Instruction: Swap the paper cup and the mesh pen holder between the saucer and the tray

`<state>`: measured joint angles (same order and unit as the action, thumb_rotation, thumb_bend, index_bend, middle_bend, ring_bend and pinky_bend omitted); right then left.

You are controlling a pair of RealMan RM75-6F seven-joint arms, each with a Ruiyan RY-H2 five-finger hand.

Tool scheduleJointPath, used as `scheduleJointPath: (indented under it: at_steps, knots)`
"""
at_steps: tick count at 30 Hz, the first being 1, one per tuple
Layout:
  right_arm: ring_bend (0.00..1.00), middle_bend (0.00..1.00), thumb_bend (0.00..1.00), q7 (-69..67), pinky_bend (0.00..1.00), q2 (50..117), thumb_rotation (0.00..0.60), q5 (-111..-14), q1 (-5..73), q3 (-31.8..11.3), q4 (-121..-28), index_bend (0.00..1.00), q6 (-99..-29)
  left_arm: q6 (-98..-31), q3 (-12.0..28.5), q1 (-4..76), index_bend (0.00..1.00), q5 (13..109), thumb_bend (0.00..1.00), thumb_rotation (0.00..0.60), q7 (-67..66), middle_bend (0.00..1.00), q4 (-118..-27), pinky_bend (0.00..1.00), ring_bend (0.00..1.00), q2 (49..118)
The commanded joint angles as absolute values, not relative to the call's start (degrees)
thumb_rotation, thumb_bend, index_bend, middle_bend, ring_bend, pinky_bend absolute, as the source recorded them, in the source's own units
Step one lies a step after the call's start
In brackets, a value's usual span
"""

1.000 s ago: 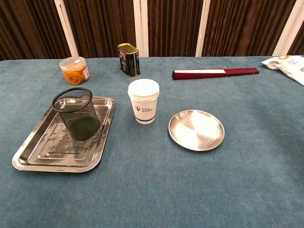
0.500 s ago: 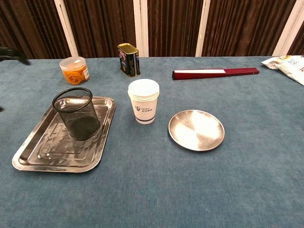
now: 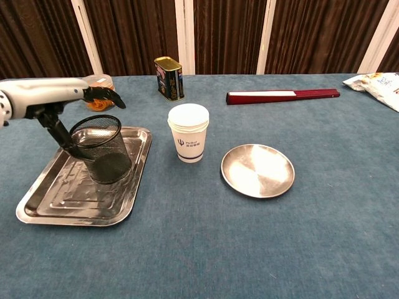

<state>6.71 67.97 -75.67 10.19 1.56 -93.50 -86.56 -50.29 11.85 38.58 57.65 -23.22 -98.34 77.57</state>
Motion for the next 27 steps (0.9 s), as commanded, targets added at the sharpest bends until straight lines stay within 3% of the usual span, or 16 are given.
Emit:
scheduleJointPath:
  at_steps: [1,8,18,27]
  knots:
    - [0.0,0.01,0.0,6.33,0.0,67.89,0.6,-75.97,9.9,1.19,-93.52,0.0,-86.42,-51.03,10.96,39.48,0.18,56.97,0.04,0.6,-24.81,0.01,-97.5,0.12,0.0,78.92]
    - [0.0,0.01,0.0,4.97,0.0,68.7,0.6,-76.74,9.57,0.04,-92.07,0.0,-85.31,-52.78,9.7,39.76,0.24,59.63,0.14,0.6,-24.01,0.07,-95.16,0.2,0.07,80.4]
    - [0.0,0.01,0.0,4.1,0.0,69.18,0.6,-76.9,8.96,-1.4,-91.51,0.0,-84.41,-52.87,8.76,40.59,0.38,60.69,0.43,0.6,-23.18,0.33,-92.84,0.4,0.29,81.25]
    - [0.0,0.01,0.0,3.68,0.0,69.53,0.6,-77.42,8.39,-2.34,-91.21,0.0,-84.09,-54.38,9.16,39.64,0.41,67.79,0.44,0.6,-15.28,0.35,-97.42,0.4,0.29,77.27]
